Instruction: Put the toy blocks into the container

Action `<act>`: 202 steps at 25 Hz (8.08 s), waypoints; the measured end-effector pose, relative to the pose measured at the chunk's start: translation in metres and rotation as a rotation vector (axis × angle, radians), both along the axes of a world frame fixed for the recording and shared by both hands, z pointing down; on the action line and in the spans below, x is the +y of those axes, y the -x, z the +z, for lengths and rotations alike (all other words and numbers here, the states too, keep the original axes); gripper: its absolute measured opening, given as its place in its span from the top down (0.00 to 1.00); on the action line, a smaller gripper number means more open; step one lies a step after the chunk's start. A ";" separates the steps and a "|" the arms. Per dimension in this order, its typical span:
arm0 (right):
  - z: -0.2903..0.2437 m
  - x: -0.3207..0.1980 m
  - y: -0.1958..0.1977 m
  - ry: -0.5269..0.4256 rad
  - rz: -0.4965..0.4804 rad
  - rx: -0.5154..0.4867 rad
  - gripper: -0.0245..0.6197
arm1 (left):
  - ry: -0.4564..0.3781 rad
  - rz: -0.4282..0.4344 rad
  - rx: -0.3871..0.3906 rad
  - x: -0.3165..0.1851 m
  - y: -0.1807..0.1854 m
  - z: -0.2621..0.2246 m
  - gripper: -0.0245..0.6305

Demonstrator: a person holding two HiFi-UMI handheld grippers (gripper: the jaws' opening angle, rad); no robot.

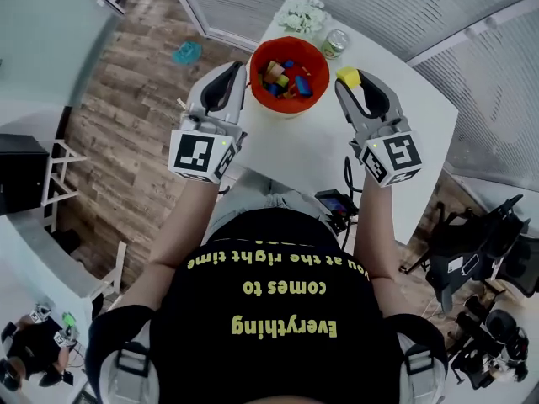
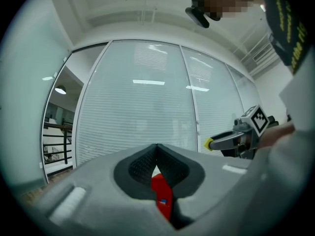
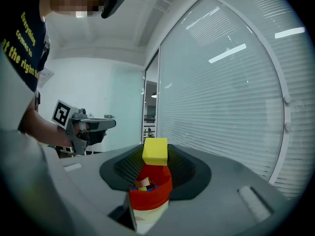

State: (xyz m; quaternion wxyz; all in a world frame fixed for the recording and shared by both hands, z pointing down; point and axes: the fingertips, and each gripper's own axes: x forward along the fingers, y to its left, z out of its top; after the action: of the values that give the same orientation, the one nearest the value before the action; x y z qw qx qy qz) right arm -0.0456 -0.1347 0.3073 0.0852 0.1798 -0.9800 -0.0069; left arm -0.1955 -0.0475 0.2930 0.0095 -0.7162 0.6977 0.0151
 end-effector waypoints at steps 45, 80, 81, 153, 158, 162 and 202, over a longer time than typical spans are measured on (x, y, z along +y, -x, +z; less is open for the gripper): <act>0.101 0.025 0.095 -0.059 -0.307 0.359 0.70 | 0.124 -0.119 0.097 0.005 0.034 0.075 0.97; 0.029 -0.012 0.074 -0.047 -0.127 0.069 0.95 | 0.045 -0.116 0.033 0.011 0.033 0.032 0.97; 0.022 -0.013 0.072 -0.046 -0.120 0.050 0.95 | 0.041 -0.112 0.022 0.011 0.033 0.029 0.97; -0.030 -0.016 -0.164 -0.106 0.446 -0.057 0.95 | 0.024 0.382 0.022 -0.071 -0.131 0.013 0.97; -0.024 -0.015 -0.186 -0.093 0.503 -0.051 0.95 | 0.038 0.441 0.022 -0.079 -0.152 0.019 0.97; -0.020 -0.013 -0.206 -0.084 0.552 -0.047 0.95 | 0.049 0.486 0.022 -0.084 -0.170 0.022 0.97; 0.087 -0.031 -0.320 0.147 0.853 0.015 0.95 | 0.196 0.733 0.051 -0.131 -0.276 0.083 0.97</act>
State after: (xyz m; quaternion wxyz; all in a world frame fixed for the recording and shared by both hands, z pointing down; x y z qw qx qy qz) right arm 0.2743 -0.1657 0.3945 0.1002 0.5620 -0.8153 0.0974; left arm 0.0805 -0.1784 0.3757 -0.0827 -0.9151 0.3934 -0.0315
